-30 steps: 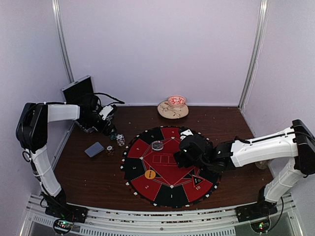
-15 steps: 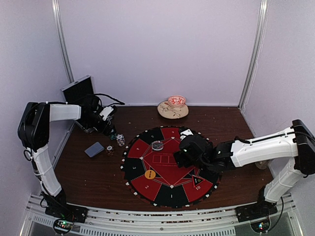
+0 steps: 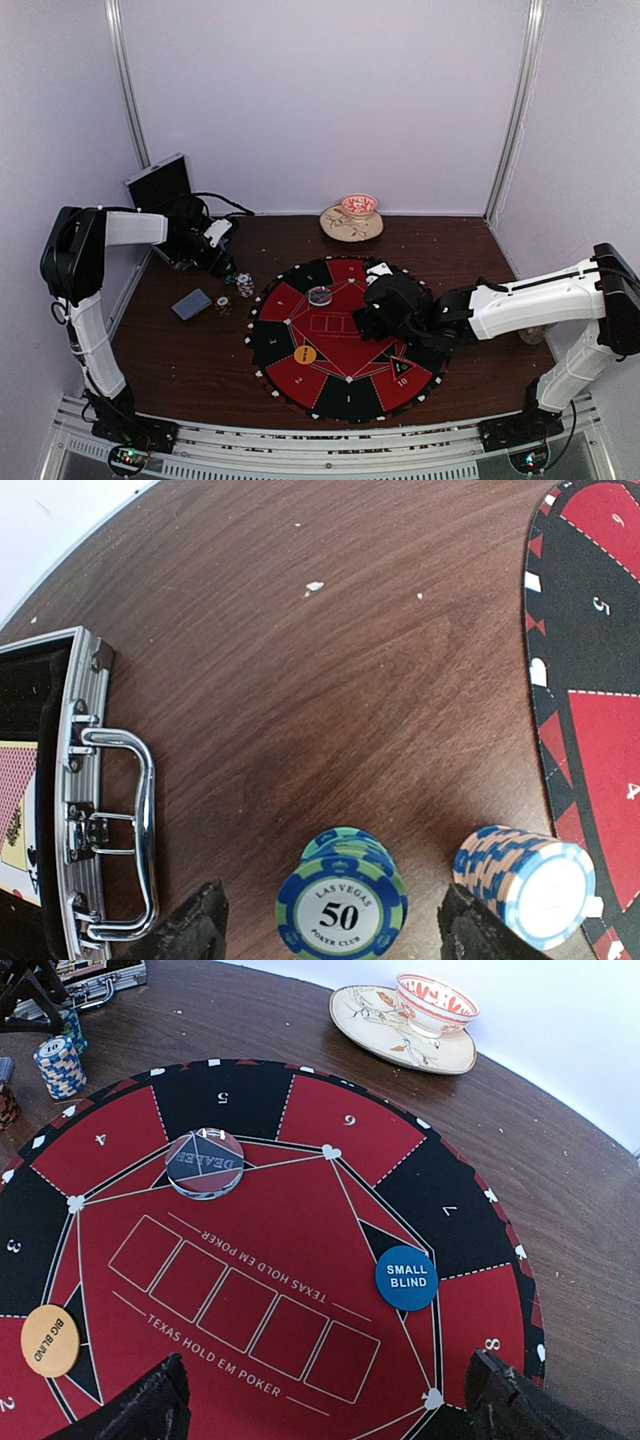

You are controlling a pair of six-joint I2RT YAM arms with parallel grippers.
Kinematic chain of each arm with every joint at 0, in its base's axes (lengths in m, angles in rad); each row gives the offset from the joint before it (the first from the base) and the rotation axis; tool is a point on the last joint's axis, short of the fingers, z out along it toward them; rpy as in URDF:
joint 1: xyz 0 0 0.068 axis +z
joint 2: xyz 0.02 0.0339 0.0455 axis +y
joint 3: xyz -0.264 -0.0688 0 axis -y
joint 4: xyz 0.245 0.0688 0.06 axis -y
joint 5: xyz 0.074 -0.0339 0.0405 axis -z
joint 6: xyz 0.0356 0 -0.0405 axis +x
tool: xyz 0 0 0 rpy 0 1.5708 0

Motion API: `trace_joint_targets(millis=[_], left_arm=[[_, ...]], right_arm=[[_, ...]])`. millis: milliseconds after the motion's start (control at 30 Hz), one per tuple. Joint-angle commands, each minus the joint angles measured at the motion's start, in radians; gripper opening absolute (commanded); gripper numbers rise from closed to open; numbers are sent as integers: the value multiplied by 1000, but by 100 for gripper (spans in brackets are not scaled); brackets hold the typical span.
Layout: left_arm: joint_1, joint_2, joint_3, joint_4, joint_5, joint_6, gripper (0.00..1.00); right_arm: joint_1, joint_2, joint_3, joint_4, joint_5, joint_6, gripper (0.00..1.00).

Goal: Distribute texas hold em gaming equipment
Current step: Pick up the pile of poker chips from the pile of poker chips.

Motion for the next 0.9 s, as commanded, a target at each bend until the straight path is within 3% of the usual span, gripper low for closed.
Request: trace_joint_targets(millis=[0,467,867], left_arm=[[3,15,27,11,-5,1,73],[4,-3,22,12,8,-1,75],[-12,-205,-78,18,189,66,77]], right_arm=[[-3,-3,11,12,17,17,97],[-3,4,13,13,15,17,97],[-2,0,12,12,15,19,97]])
